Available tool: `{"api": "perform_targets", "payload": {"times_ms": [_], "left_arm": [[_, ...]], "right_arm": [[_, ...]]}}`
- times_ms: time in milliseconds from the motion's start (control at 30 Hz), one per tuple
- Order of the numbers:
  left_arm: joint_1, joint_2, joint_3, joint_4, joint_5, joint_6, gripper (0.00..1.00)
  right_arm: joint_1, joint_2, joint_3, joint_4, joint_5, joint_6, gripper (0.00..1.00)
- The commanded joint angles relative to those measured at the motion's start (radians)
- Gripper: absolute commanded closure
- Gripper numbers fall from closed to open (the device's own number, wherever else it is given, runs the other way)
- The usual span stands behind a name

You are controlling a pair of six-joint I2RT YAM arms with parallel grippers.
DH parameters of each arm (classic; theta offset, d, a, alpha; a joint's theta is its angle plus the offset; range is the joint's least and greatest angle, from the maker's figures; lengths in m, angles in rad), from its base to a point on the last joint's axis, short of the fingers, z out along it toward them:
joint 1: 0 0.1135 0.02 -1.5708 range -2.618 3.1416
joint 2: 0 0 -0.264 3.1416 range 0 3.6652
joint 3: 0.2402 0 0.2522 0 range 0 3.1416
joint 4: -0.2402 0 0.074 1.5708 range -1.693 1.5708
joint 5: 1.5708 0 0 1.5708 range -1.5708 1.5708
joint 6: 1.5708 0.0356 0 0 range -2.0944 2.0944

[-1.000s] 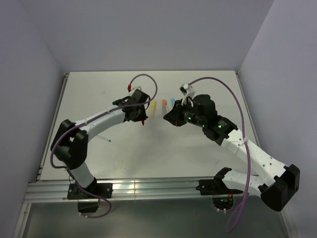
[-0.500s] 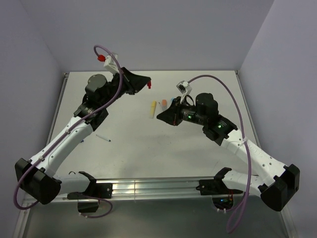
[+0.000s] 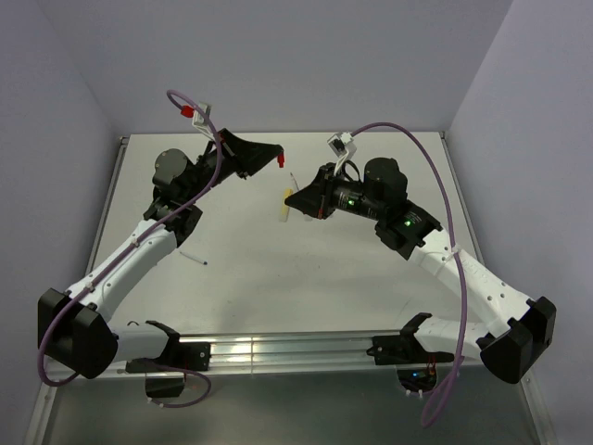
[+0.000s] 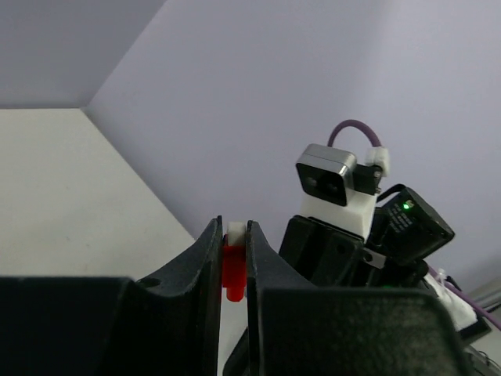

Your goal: Insert the pens into the pen caps

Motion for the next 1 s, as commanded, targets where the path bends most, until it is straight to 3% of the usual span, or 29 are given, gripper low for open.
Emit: {"api": "perform_targets", "payload": {"times_ms": [0, 600, 967], "left_arm": [[0.025, 0.018, -0.046, 0.227, 0.095, -0.133, 1.0], [0.054, 0.087, -0.091, 0.418, 0.152, -0.268, 1.0], [0.053, 0.099, -0.091, 0.439, 0.164, -0.283, 1.0]], "right_arm": [[-0.005, 0.01, 0.039, 0.061, -0.028, 0.023, 1.0], [-0.006, 0.033, 0.009, 0.116, -0.057, 0.039, 1.0], [-0.006, 0.041, 0.012, 0.107, -0.05, 0.034, 1.0]]}}
